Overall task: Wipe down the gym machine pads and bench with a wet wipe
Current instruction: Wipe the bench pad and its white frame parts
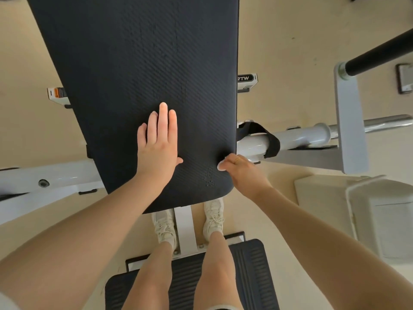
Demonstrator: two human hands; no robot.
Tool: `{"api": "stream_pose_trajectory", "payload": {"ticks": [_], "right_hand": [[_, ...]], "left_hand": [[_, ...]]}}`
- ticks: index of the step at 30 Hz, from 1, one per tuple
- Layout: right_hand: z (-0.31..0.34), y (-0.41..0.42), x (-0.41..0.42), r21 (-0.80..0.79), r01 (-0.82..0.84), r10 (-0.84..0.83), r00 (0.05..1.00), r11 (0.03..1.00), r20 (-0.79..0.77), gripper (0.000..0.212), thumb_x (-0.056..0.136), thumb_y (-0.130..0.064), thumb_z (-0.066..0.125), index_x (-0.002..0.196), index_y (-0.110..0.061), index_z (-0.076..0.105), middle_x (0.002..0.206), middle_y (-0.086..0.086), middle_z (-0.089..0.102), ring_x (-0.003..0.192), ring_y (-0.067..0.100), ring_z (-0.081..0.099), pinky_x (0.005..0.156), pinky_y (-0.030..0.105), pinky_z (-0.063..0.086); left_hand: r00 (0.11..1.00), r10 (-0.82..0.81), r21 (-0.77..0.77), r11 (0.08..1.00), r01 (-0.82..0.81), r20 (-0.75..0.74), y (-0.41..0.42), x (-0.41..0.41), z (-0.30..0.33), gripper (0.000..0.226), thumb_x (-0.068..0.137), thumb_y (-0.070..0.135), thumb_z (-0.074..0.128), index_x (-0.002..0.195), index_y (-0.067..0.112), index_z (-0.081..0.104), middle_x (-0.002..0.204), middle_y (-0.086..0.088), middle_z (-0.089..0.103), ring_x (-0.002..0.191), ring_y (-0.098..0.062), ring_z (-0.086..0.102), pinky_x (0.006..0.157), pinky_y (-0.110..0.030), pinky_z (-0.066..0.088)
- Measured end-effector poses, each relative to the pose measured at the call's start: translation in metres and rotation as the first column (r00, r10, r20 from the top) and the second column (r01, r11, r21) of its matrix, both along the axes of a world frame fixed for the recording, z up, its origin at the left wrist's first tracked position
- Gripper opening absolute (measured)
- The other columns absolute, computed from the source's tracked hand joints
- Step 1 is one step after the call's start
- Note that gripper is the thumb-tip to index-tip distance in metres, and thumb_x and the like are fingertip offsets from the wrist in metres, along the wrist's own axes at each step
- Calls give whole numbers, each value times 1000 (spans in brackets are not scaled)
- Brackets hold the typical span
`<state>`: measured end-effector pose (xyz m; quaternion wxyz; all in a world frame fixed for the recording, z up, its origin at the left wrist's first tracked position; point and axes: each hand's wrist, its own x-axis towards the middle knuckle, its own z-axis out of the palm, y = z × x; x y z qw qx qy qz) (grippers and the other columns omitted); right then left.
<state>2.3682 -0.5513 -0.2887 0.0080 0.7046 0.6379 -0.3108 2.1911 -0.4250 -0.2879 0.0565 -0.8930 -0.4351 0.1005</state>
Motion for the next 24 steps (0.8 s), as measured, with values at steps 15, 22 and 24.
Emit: {"api": "stream_pose_trajectory", "payload": {"ticks": [15, 22, 24], "right_hand": [[-35, -28, -5, 308, 42, -11, 995, 950, -100, 49, 57, 23, 66, 98, -5, 64, 100, 15, 63, 87, 34, 62, 70, 39, 57], [-29, -43, -11, 152, 134, -108, 980, 979, -168, 34, 76, 14, 55, 104, -4, 63, 104, 15, 58, 93, 31, 56, 74, 31, 48], [-12, 3, -4, 362, 178, -136, 981, 915, -137, 23, 79, 10, 54, 97, -1, 63, 96, 17, 58, 86, 31, 55, 70, 27, 40]], "left_hand": [[982, -48, -73, 995, 62, 185, -29, -5, -5, 87, 71, 20, 77, 140, 1, 29, 146, -27, 28, 130, -43, 35, 105, -49, 30], [984, -138, -149, 977, 154, 110, -64, -24, -16, 95, 59, 32, 84, 135, 2, 36, 140, -26, 37, 120, -41, 48, 97, -49, 42], [986, -146, -161, 974, 158, 86, -67, -26, -17, 98, 55, 36, 86, 134, 2, 38, 138, -25, 41, 116, -40, 51, 94, -48, 44]]}}
